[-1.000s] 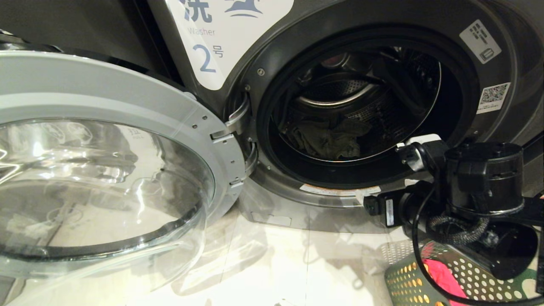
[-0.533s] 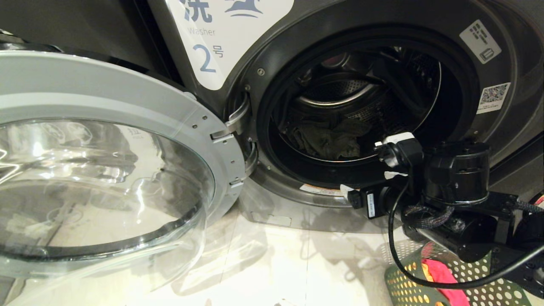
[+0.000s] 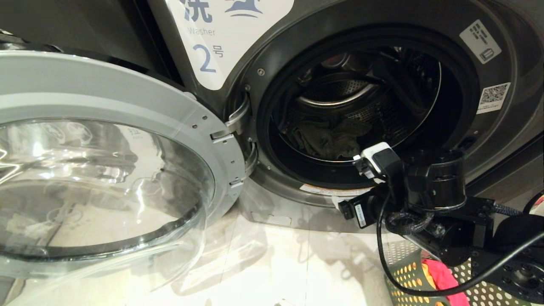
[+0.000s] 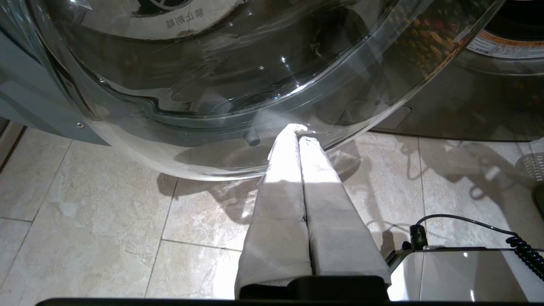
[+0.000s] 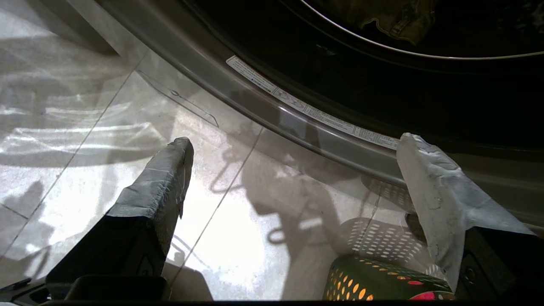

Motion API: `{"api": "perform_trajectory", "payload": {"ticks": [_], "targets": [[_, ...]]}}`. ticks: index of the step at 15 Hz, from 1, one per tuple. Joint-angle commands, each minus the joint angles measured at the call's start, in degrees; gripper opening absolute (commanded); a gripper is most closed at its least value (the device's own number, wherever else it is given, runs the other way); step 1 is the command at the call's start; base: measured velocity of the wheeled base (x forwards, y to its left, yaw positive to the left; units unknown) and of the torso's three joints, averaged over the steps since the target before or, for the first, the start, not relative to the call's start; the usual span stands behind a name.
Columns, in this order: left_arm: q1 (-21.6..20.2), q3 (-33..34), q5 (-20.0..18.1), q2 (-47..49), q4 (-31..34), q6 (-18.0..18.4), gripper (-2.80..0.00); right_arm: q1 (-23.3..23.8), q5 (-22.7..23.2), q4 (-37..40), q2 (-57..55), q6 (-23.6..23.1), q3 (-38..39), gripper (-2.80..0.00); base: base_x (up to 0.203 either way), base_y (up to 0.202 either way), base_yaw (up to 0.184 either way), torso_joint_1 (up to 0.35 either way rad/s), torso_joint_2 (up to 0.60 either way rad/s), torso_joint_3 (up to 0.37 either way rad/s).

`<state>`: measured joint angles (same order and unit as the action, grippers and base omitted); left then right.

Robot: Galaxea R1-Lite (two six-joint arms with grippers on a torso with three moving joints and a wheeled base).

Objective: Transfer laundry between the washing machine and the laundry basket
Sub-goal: Pick a cloth and place it into the basket

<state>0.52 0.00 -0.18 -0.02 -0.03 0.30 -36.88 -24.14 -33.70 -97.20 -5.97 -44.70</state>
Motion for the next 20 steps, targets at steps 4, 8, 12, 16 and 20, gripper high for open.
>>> {"api": "perform_trajectory", "payload": {"ticks": [4,8,12,16,20], "targets": [[0.00,0.00,0.01,0.02,0.03,-0.04,-2.80,0.04,-0.28,-10.10,-9.12,-0.84,-1.15,0.00,0.000,0.000,0.000,0.000,0.00,0.000],[0.00,0.00,0.01,0.02,0.03,-0.13,-2.80,1.44,-3.06,-15.66,-18.54,-1.84,-9.05,0.00,0.000,0.000,0.000,0.000,0.00,0.000],[0.00,0.00,0.01,0.02,0.03,-0.13,-2.80,7.01,-3.86,-16.60,-22.25,-4.16,-18.66,0.00,0.000,0.000,0.000,0.000,0.00,0.000],[0.00,0.00,0.01,0.02,0.03,-0.13,-2.80,10.41,-3.64,-16.48,-22.95,-4.75,-21.48,0.00,0.000,0.000,0.000,0.001,0.00,-0.056],[0.00,0.00,0.01,0.02,0.03,-0.13,-2.80,10.86,-3.64,-16.57,-22.95,-4.75,-22.27,0.00,0.000,0.000,0.000,0.004,0.00,-0.184]]}}
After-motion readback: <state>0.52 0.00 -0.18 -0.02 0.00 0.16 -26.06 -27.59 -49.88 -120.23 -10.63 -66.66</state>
